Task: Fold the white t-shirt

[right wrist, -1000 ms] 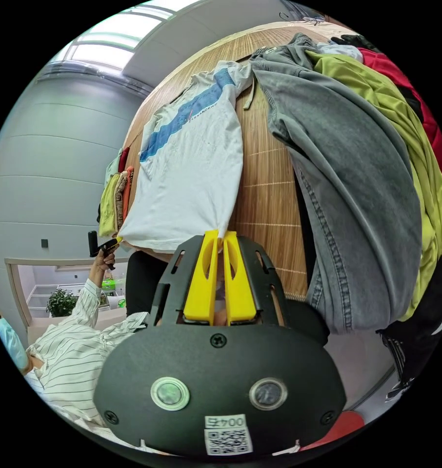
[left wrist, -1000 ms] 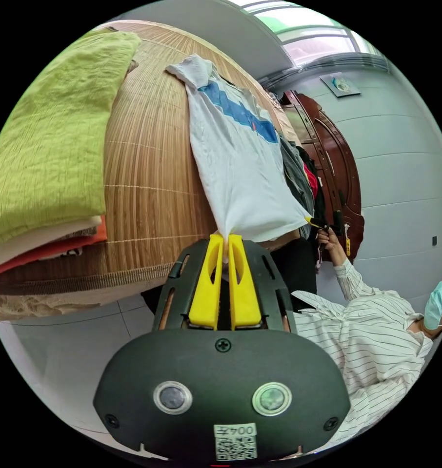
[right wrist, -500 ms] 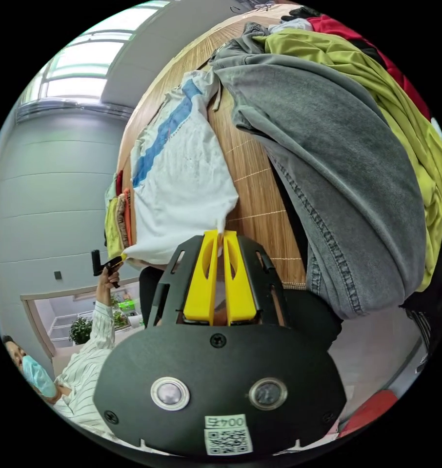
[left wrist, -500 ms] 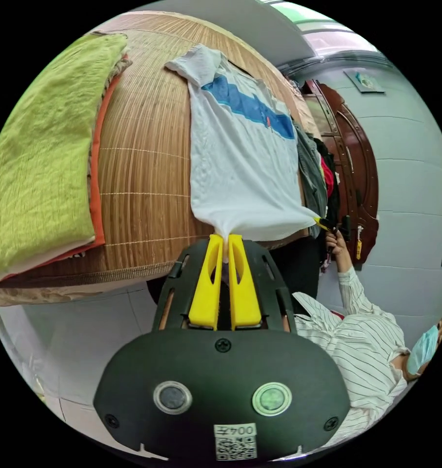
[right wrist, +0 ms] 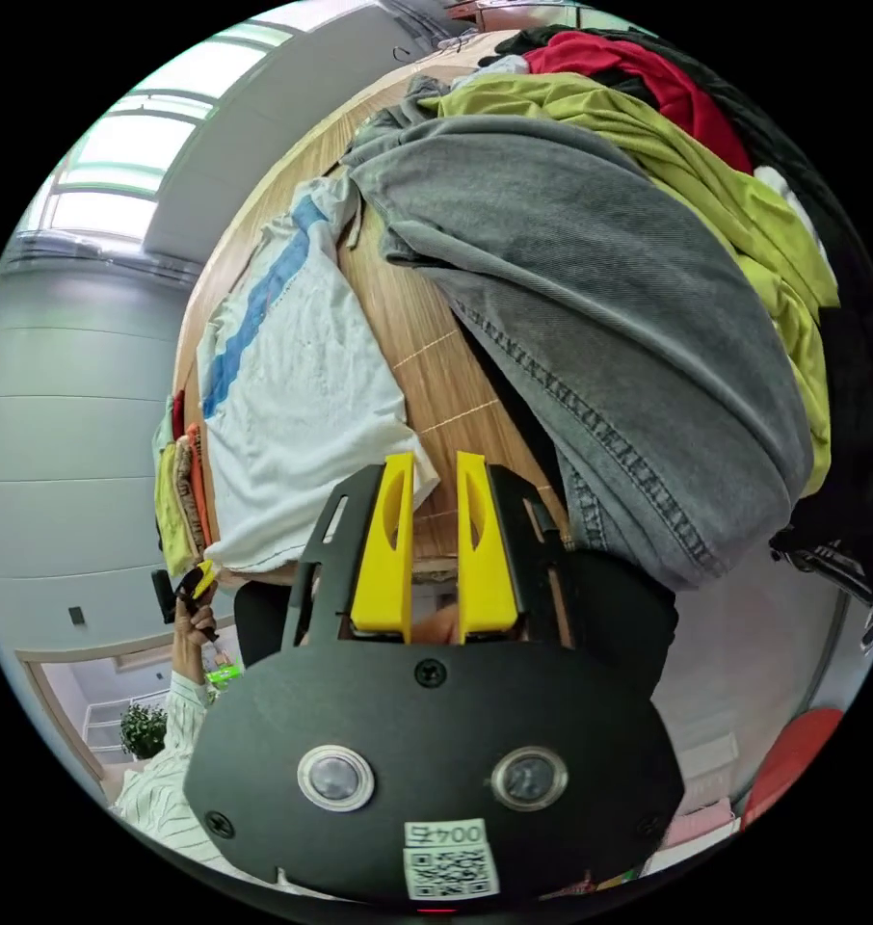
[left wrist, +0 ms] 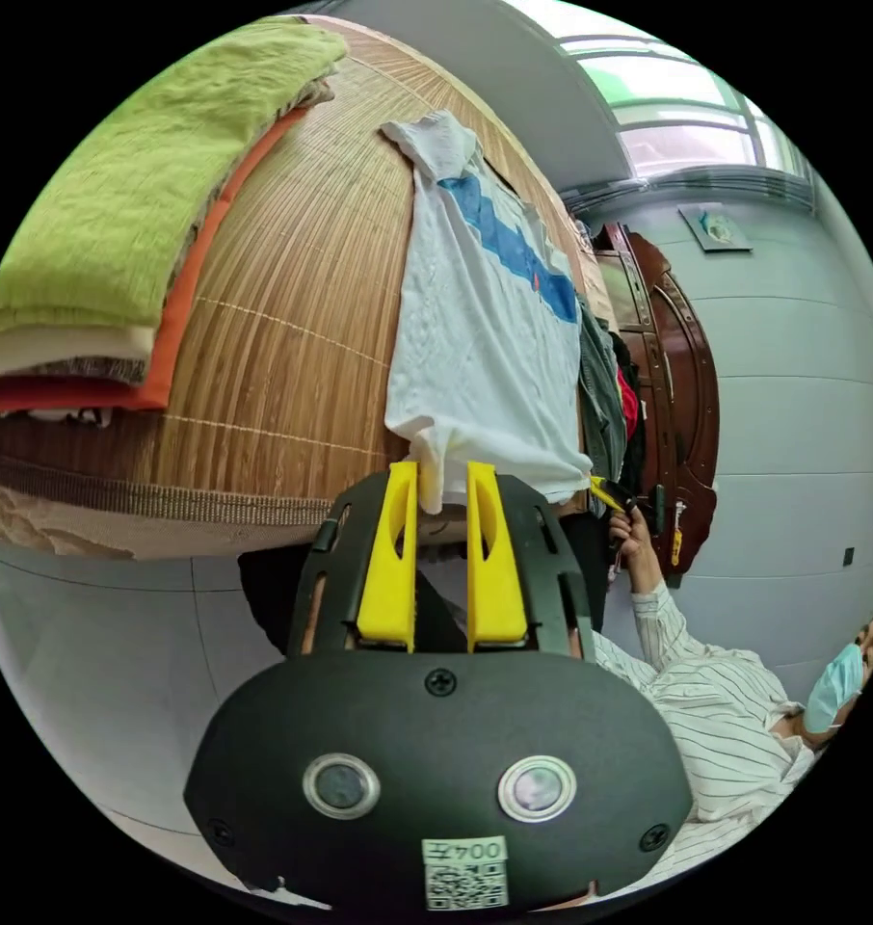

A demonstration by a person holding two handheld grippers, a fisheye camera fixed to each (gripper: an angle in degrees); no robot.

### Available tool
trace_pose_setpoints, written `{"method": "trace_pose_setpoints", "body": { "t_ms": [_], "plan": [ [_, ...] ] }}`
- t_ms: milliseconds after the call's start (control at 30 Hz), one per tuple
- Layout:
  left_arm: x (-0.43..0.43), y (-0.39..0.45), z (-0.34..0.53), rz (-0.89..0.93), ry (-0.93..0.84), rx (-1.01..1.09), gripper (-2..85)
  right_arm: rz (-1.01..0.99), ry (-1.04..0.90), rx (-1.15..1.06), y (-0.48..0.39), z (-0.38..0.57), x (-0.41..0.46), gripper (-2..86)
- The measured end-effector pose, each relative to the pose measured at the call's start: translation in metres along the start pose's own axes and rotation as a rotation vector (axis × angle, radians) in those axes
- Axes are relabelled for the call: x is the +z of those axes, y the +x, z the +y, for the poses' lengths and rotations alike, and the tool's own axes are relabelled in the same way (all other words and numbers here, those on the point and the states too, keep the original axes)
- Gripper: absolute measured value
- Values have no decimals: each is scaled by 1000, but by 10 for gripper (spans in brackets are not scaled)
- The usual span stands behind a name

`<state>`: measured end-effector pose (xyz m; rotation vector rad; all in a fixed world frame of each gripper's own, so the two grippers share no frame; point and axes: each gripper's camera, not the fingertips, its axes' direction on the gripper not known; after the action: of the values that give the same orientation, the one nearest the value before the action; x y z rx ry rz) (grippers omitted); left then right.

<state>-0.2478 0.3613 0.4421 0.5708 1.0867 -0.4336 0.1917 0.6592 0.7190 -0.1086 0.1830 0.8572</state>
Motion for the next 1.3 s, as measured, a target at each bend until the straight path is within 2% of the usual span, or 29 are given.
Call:
{"method": "trace_pose_setpoints", "body": {
  "t_ms": [100,167,233,300,400,667,767,833,933,1000,1100,1167,1300],
  "plan": [
    [-23,-18,29,86,65,-31,132,-82,44,-49,-18,41,-10,93],
    [-41,-34,54,177,147,-72,138,-59,58,-124,-38,69,-7,92],
    [-53,-43,73,188,203,-110,136,-16,68,-259,-67,97,2,83],
    [-60,-40,89,161,235,-96,130,52,49,-474,-113,129,24,84],
    [-57,-24,104,124,211,-35,126,163,49,-642,-156,145,51,91],
    [-44,-2,136,149,294,-47,128,437,-13,-860,-204,159,115,82],
    [-34,-3,149,165,293,-72,127,427,1,-759,-200,151,109,20],
    [-27,-3,156,178,280,-78,125,371,-55,-707,-196,138,104,9],
    [-18,-1,161,129,250,-82,124,201,-124,-584,-184,116,83,4],
    [-16,1,163,81,238,-79,124,-72,-182,-381,-163,94,61,3],
    [-13,5,165,36,238,-73,124,-288,-250,-120,-121,78,56,12],
    [-9,10,164,2,229,-65,125,-252,-241,-47,-103,81,57,22],
    [0,18,162,-72,203,-52,126,-219,-154,-112,-102,111,51,47]
  ]
}}
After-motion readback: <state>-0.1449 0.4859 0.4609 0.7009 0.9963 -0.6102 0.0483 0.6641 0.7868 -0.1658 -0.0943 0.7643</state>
